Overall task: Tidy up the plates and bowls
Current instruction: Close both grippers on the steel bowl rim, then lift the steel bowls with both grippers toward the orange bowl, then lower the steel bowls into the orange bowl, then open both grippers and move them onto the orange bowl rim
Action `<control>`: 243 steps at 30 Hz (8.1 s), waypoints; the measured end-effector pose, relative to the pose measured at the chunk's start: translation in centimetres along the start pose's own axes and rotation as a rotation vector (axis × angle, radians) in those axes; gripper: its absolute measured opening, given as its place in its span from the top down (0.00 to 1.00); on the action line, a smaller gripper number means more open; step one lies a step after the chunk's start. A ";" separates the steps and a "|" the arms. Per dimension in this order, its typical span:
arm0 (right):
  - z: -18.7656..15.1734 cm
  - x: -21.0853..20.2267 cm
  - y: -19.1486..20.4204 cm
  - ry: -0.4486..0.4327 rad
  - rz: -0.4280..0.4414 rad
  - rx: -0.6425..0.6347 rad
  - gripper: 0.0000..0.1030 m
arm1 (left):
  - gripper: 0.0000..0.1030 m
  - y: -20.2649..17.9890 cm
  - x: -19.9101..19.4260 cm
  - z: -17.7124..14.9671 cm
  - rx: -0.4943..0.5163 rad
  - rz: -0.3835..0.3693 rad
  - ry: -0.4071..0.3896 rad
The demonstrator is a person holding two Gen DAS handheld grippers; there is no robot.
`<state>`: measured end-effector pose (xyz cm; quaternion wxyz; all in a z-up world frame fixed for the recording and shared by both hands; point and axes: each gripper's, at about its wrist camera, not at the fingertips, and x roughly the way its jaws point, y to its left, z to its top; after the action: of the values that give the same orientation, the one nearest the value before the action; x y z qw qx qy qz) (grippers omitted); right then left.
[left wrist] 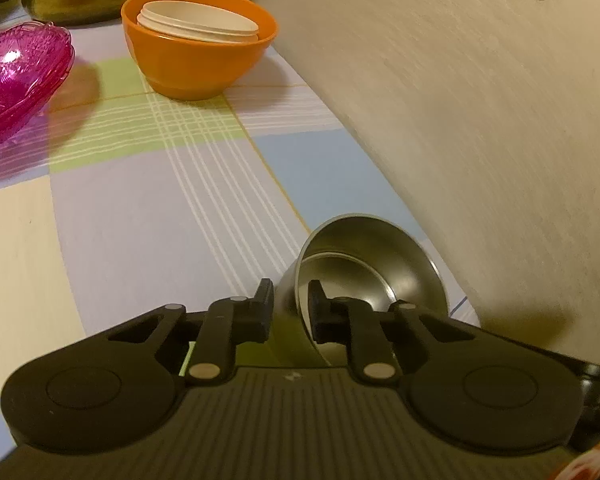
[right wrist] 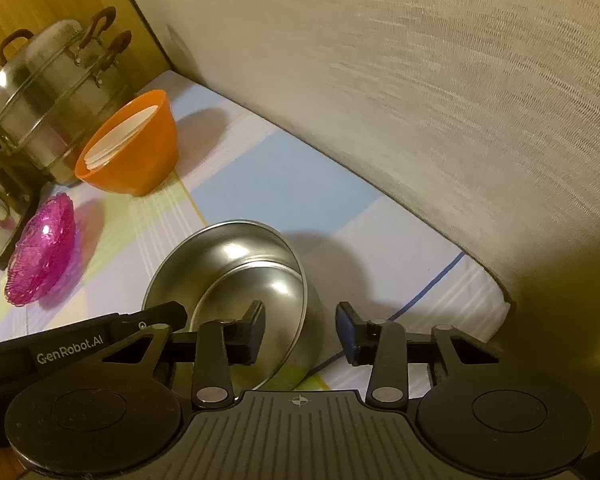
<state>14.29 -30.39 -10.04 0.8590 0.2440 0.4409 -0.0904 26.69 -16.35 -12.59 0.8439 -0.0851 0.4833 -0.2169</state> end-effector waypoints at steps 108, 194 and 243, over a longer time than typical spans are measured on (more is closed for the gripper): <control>16.6 6.5 15.7 -0.213 0.193 -0.175 0.88 | 0.94 9.5 -3.6 18.2 -0.143 0.078 -0.336; 18.6 12.2 13.5 -0.162 0.301 -0.055 0.81 | 0.86 12.7 0.2 19.1 -0.280 0.062 -0.282; 18.8 13.9 13.2 -0.094 0.344 -0.024 0.81 | 0.86 13.0 0.2 19.1 -0.315 -0.024 -0.291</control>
<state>40.91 -27.50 -7.45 0.8843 0.3012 0.3530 0.0520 46.76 -6.13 -7.44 0.8784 -0.2522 0.3833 -0.1341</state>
